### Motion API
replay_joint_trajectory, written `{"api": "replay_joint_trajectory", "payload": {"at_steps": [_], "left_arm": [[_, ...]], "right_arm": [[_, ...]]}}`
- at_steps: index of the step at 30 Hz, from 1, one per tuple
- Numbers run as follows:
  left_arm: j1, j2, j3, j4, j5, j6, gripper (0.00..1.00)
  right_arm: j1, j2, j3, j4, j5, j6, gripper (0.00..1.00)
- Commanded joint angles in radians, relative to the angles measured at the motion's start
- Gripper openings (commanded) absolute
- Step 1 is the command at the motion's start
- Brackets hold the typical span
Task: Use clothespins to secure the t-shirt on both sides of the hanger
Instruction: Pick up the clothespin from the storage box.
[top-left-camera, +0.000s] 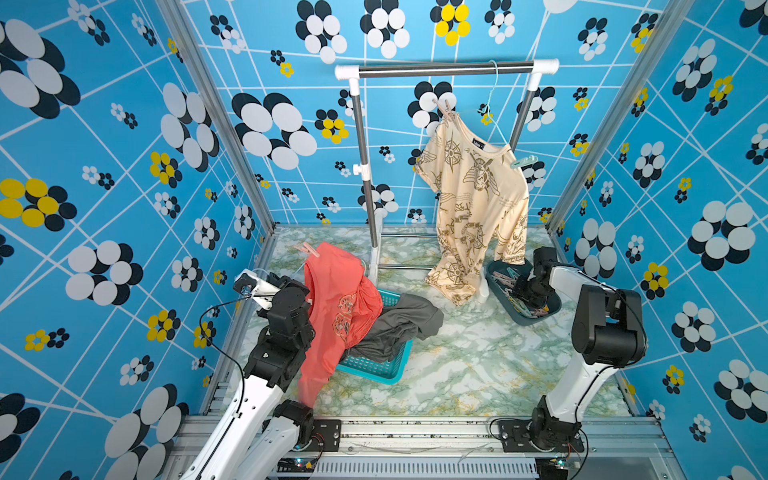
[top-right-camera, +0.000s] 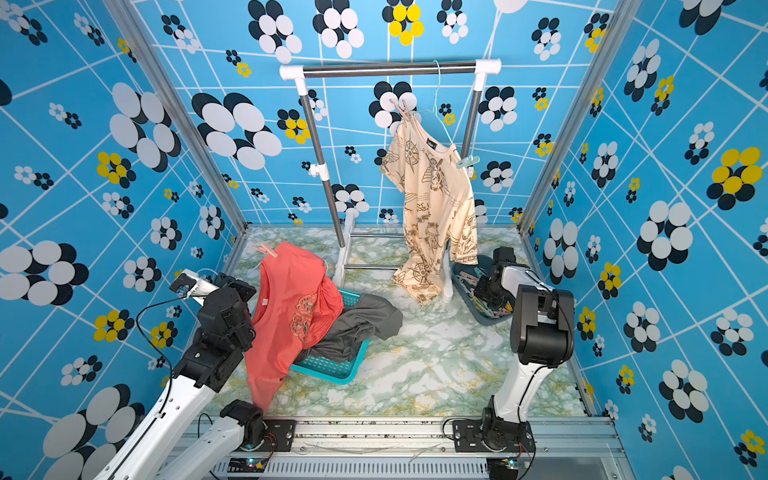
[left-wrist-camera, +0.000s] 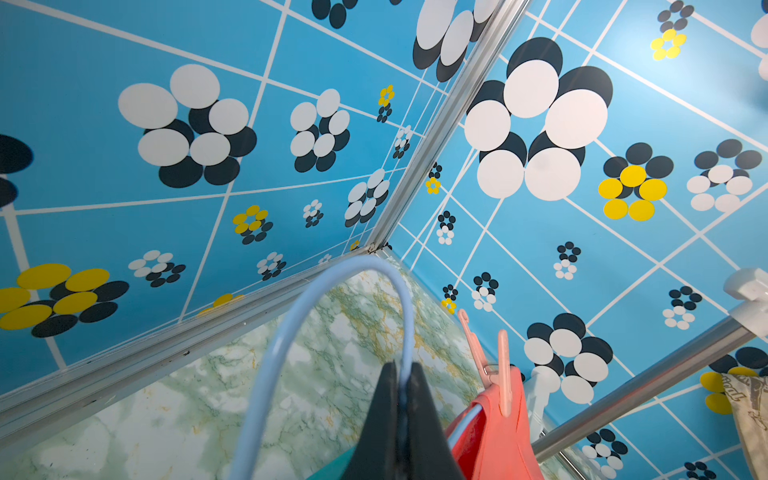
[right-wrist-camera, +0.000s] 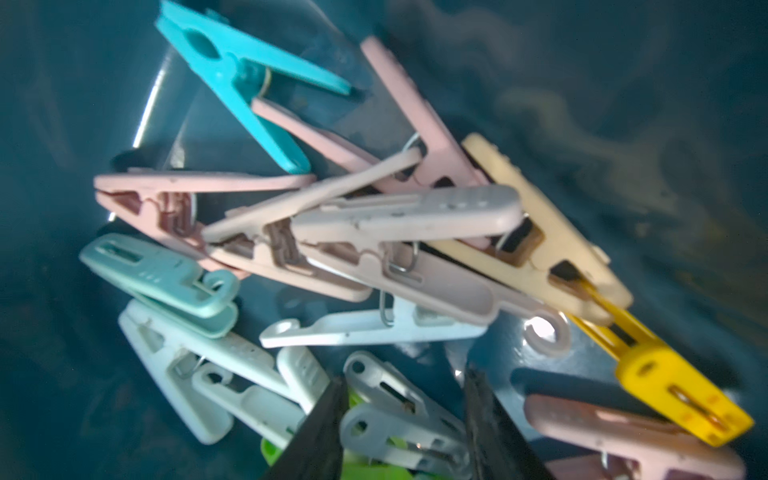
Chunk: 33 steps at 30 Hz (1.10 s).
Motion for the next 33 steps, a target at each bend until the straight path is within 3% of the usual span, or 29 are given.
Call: {"api": "replay_joint_trajectory", "payload": {"at_steps": [1, 14, 25, 29, 33], "left_arm": [[-0.007, 0.006, -0.015, 0.052, 0.010, 0.023, 0.00], [-0.007, -0.005, -0.032, 0.080, 0.003, 0.042, 0.00], [-0.008, -0.013, -0.037, 0.093, -0.005, 0.050, 0.00], [-0.009, -0.015, -0.035, 0.092, -0.007, 0.051, 0.00], [-0.008, -0.010, -0.038, 0.095, -0.009, 0.053, 0.00]], "right_arm": [[0.002, 0.036, -0.020, -0.007, -0.046, 0.012, 0.38], [0.002, -0.111, -0.004, -0.080, -0.004, -0.038, 0.08], [0.016, -0.324, -0.092, -0.143, -0.007, -0.055, 0.01], [0.106, -0.495, -0.183, -0.193, 0.045, -0.048, 0.00], [0.274, -0.624, -0.288, -0.220, 0.081, 0.016, 0.00]]}}
